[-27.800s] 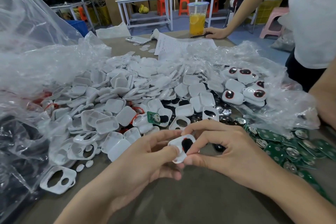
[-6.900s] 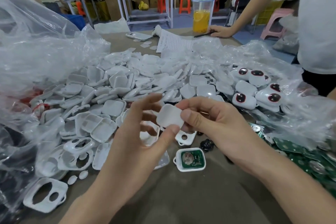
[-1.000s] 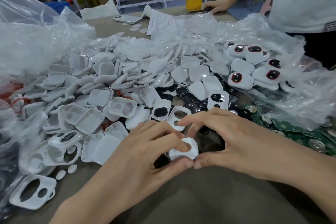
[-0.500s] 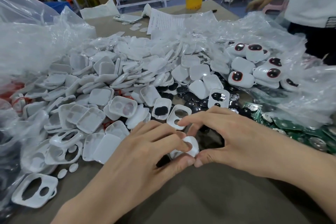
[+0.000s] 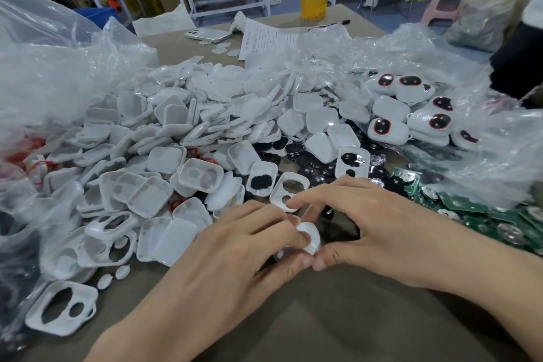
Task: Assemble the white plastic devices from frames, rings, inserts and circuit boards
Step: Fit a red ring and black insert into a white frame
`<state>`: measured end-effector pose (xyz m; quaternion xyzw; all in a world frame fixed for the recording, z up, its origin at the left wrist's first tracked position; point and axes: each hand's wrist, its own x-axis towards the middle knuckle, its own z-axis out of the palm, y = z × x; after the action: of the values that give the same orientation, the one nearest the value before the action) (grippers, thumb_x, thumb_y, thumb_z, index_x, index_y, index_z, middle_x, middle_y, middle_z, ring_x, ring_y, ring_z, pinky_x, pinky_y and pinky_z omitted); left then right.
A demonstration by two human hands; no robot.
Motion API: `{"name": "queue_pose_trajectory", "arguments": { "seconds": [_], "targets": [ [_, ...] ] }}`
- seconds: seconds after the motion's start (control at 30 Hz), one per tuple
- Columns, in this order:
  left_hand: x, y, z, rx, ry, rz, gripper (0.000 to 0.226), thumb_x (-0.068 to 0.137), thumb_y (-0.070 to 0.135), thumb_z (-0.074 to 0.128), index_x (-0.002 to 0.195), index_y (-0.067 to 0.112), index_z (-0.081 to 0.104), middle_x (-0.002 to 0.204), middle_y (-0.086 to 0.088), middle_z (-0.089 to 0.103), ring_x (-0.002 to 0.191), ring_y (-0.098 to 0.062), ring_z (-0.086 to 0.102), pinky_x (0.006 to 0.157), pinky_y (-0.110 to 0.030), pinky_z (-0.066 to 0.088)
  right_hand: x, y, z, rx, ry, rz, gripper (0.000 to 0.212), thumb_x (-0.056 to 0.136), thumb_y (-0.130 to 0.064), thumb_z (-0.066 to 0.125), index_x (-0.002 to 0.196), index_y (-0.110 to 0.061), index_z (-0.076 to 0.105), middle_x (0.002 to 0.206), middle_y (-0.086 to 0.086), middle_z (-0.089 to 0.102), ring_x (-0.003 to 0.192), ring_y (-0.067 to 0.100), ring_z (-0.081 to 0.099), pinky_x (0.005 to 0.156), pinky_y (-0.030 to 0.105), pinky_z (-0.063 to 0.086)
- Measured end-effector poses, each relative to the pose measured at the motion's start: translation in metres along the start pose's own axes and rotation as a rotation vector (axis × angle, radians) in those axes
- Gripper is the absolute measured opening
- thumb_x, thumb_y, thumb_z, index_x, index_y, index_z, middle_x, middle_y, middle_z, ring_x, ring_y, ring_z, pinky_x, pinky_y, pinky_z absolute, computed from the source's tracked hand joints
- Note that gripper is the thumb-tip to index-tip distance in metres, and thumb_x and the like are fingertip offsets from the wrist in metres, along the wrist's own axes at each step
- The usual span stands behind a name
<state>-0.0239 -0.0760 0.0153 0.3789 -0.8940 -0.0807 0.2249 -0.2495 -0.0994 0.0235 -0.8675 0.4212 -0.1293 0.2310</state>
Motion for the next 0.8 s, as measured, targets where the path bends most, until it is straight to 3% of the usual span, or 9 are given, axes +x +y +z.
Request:
{"name": "queue_pose_trajectory", "arguments": {
  "seconds": [0.23, 0.33, 0.47, 0.8],
  "targets": [
    [-0.0020, -0.0012, 0.0014, 0.012, -0.037, 0.001, 0.027, 0.101, 0.048, 0.050, 0.121, 0.039, 0.066, 0.117, 0.021, 0.055, 0.103, -0.004, 0.056, 0.077, -0.021, 0.049, -0.0026, -0.0016, -0.0045, 0.020, -0.012, -0.013, 0.062, 0.083, -0.054, 0.073, 0.135, -0.052, 0.039, 0.117, -0.036, 0.049, 0.120, -0.015, 0.034, 0.097, -0.001, 0.018],
    [-0.0016, -0.0018, 0.0010, 0.028, -0.048, 0.015, 0.028, 0.103, 0.047, 0.047, 0.123, 0.038, 0.065, 0.117, 0.019, 0.052, 0.102, 0.000, 0.050, 0.081, -0.009, 0.041, -0.0034, -0.0016, -0.0048, 0.009, -0.014, -0.018, 0.061, 0.085, -0.054, 0.071, 0.137, -0.051, 0.039, 0.115, -0.033, 0.052, 0.120, -0.012, 0.035, 0.098, 0.001, 0.021],
    [-0.0008, 0.0001, 0.0023, 0.052, -0.031, 0.035, 0.030, 0.102, 0.044, 0.048, 0.121, 0.034, 0.068, 0.114, 0.015, 0.054, 0.100, -0.004, 0.051, 0.084, -0.007, 0.039, -0.0041, -0.0020, -0.0043, -0.001, -0.010, -0.021, 0.059, 0.086, -0.053, 0.071, 0.136, -0.051, 0.038, 0.113, -0.031, 0.055, 0.120, -0.008, 0.038, 0.101, 0.006, 0.024],
    [0.0037, 0.0072, -0.0012, 0.108, -0.022, 0.060, 0.033, 0.098, 0.037, 0.052, 0.115, 0.023, 0.076, 0.106, 0.003, 0.066, 0.092, -0.015, 0.063, 0.070, -0.029, 0.056, -0.0041, -0.0023, -0.0033, -0.008, 0.002, -0.032, 0.058, 0.086, -0.050, 0.071, 0.135, -0.047, 0.041, 0.111, -0.029, 0.054, 0.116, -0.007, 0.040, 0.101, 0.009, 0.026]
  ]
}}
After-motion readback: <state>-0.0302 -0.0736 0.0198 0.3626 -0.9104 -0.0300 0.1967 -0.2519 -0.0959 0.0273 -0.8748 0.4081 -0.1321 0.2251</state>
